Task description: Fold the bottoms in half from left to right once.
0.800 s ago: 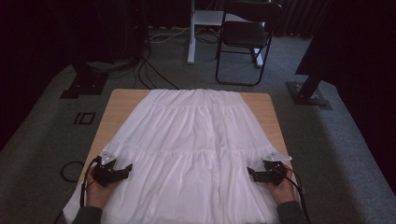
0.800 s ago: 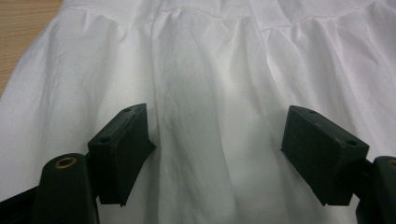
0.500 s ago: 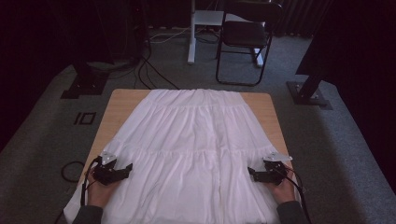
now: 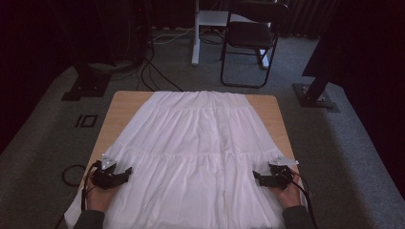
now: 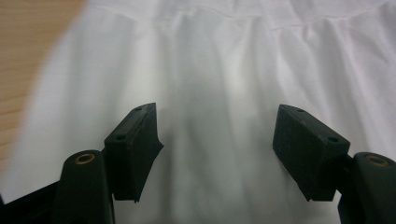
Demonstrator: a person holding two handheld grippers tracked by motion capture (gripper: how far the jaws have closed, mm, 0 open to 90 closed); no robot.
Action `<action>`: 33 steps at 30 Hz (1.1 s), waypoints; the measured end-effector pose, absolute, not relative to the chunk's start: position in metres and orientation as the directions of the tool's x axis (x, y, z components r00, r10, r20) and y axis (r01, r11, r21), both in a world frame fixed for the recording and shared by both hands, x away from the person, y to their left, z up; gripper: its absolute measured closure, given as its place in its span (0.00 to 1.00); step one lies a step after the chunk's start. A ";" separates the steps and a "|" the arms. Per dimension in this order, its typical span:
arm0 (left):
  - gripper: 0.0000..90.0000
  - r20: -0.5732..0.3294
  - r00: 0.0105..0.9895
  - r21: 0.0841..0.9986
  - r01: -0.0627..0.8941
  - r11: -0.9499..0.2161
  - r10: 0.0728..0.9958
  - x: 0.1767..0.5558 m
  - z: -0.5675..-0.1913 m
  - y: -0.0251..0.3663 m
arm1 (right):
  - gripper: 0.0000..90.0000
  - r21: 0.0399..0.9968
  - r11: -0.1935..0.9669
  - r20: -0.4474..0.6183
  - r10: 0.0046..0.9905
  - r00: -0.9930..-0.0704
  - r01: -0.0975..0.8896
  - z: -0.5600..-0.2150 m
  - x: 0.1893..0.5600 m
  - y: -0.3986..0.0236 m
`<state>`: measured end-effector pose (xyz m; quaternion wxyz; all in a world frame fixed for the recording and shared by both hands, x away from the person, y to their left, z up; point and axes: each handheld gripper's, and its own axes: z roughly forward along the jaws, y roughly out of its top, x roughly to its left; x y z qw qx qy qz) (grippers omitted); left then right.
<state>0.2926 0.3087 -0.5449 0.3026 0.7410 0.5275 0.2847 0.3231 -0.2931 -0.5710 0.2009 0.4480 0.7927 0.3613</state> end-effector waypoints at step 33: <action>0.97 0.206 0.207 0.662 0.690 -0.292 0.956 0.261 -0.544 0.373 | 0.40 0.745 0.347 -0.009 0.859 -0.512 0.569 -0.559 0.314 -0.302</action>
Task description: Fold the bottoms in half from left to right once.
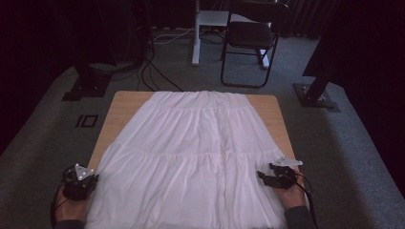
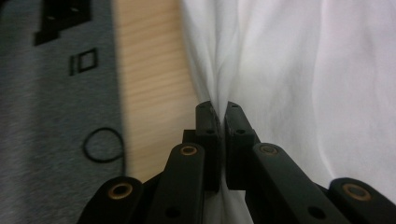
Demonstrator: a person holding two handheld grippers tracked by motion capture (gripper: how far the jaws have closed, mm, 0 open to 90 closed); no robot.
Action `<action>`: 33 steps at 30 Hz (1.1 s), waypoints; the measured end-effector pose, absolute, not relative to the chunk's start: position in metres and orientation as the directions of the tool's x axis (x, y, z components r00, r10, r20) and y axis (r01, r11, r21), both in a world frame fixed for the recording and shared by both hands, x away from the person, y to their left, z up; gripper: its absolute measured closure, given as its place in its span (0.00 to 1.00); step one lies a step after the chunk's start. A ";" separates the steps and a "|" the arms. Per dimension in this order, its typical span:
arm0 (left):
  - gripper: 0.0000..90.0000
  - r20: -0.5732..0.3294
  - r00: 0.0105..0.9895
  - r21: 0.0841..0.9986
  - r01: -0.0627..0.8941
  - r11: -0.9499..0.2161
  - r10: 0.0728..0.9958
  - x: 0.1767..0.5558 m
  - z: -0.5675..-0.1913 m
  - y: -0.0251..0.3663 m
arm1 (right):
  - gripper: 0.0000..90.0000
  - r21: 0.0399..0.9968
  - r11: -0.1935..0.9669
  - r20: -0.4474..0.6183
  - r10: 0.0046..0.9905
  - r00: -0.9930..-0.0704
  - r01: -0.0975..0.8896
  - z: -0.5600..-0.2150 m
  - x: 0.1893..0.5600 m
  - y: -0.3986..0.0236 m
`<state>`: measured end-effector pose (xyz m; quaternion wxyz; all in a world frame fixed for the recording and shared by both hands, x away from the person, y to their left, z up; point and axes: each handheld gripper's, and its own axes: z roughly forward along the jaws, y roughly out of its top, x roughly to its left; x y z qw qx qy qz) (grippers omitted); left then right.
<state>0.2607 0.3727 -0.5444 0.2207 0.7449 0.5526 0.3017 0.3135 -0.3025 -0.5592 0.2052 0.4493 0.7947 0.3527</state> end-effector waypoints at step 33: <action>0.97 0.120 0.245 0.830 0.506 -0.232 0.962 0.252 -0.453 0.374 | 0.37 0.718 0.274 0.013 0.914 -0.406 0.640 -0.566 0.290 -0.364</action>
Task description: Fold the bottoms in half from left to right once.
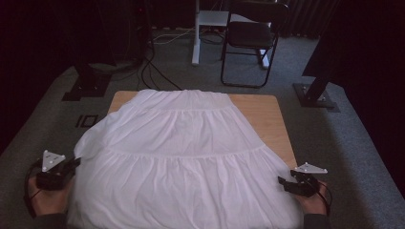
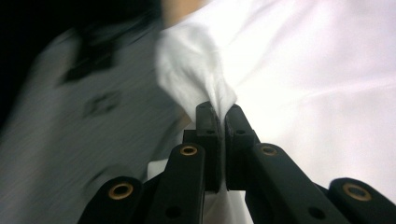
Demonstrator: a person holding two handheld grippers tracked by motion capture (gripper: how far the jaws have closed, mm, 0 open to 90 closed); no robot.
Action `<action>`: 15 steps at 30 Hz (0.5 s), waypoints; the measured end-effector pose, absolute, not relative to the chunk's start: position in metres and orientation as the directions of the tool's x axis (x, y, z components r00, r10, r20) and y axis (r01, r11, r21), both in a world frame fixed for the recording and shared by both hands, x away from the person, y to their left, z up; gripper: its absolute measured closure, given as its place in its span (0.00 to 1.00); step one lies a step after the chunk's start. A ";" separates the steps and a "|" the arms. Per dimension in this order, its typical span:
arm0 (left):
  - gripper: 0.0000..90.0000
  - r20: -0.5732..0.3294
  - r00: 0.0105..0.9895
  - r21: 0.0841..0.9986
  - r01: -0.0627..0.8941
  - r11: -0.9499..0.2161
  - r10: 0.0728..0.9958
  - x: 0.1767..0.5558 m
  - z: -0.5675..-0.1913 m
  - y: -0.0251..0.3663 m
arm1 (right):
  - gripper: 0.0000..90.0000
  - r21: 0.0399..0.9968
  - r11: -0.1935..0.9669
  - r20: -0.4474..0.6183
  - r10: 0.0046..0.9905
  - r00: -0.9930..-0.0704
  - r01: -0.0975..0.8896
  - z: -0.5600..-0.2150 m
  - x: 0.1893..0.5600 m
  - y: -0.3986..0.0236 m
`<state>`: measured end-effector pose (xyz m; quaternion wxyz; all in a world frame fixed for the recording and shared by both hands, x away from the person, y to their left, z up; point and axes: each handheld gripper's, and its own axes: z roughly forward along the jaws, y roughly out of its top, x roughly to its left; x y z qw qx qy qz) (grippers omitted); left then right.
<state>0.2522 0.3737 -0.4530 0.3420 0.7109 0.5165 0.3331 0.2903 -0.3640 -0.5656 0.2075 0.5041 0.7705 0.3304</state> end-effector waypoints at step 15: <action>0.97 0.051 0.844 0.874 0.220 -0.433 0.533 0.295 -0.412 0.143 | 0.36 0.725 0.268 0.011 0.916 -0.400 0.635 -0.566 0.291 -0.360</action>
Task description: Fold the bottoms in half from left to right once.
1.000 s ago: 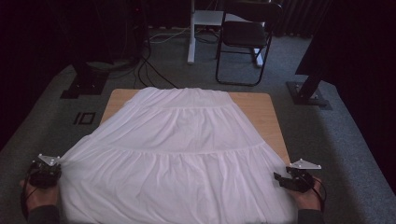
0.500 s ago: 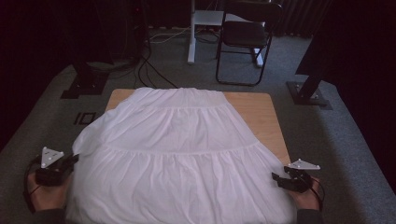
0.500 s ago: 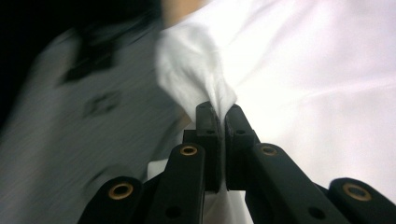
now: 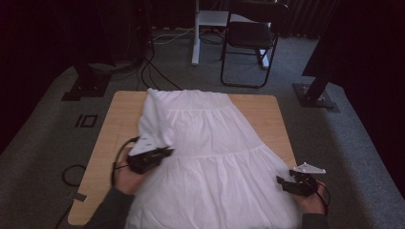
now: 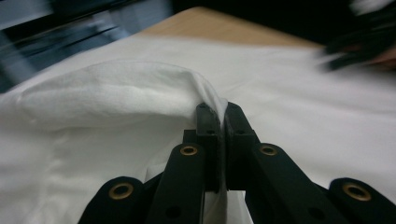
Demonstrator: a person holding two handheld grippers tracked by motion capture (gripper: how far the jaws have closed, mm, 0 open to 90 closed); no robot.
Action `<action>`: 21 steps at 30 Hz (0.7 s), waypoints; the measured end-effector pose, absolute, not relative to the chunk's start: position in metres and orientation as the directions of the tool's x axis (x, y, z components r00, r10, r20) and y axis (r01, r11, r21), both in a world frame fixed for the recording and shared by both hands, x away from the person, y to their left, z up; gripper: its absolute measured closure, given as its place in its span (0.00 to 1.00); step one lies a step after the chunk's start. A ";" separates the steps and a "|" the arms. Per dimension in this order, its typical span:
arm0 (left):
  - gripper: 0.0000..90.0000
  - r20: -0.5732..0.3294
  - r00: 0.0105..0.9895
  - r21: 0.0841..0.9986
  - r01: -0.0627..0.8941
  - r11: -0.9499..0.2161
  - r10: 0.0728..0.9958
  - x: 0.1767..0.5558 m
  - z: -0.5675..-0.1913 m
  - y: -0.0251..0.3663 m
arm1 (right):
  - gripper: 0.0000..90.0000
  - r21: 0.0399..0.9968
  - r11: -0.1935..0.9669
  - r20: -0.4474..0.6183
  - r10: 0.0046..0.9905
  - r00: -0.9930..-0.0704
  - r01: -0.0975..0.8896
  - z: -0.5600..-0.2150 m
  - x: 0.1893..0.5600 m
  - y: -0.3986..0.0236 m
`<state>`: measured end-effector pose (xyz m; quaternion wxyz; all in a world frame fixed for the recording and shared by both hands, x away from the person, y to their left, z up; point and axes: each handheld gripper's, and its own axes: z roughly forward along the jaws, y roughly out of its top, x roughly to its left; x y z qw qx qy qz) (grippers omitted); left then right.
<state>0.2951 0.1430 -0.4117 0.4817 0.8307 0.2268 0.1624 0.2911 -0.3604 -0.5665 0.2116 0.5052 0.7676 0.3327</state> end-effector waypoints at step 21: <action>0.62 -0.004 0.769 0.818 0.370 -0.441 0.639 0.319 -0.462 0.140 | 0.51 0.795 0.355 -0.003 0.813 -0.582 0.492 -0.508 0.283 -0.269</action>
